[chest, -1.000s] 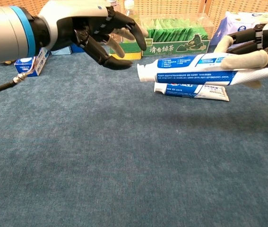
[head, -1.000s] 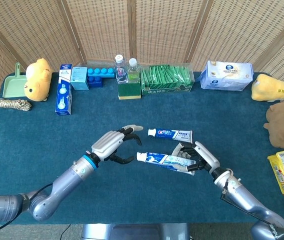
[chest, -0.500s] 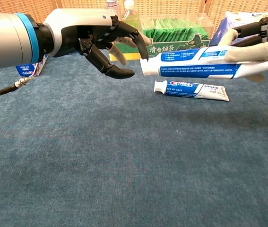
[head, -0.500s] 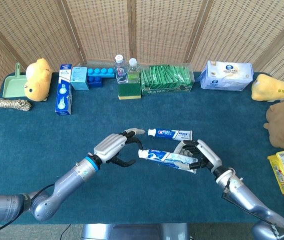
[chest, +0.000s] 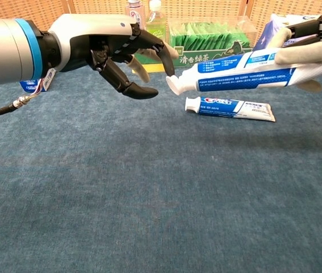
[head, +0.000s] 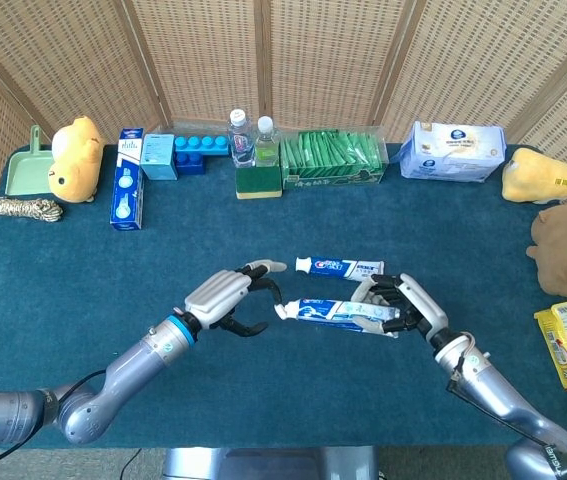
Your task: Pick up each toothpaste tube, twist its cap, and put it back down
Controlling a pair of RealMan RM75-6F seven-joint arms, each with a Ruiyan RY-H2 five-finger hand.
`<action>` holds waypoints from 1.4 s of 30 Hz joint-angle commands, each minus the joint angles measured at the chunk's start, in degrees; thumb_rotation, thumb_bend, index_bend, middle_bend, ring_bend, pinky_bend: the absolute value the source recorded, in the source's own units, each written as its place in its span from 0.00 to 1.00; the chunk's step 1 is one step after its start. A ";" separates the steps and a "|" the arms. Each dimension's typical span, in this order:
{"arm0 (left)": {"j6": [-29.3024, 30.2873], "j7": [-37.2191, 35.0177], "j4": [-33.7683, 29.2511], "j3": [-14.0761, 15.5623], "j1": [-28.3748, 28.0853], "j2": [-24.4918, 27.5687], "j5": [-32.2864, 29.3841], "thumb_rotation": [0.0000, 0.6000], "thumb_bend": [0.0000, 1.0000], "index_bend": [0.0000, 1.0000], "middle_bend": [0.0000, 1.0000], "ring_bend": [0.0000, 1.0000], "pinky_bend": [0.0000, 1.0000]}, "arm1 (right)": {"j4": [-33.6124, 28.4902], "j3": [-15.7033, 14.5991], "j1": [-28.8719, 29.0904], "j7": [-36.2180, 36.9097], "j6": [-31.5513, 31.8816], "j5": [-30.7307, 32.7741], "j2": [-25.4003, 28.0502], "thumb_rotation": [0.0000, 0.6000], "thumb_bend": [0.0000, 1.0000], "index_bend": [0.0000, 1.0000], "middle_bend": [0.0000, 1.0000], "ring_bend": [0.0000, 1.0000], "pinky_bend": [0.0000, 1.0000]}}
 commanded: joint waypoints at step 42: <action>10.06 -2.15 -8.40 2.30 10.02 13.24 6.63 1.00 0.29 0.33 0.10 0.06 0.23 | 2.80 -2.63 -3.64 -10.31 -0.79 -0.28 -2.45 1.00 0.51 0.82 0.67 0.59 0.61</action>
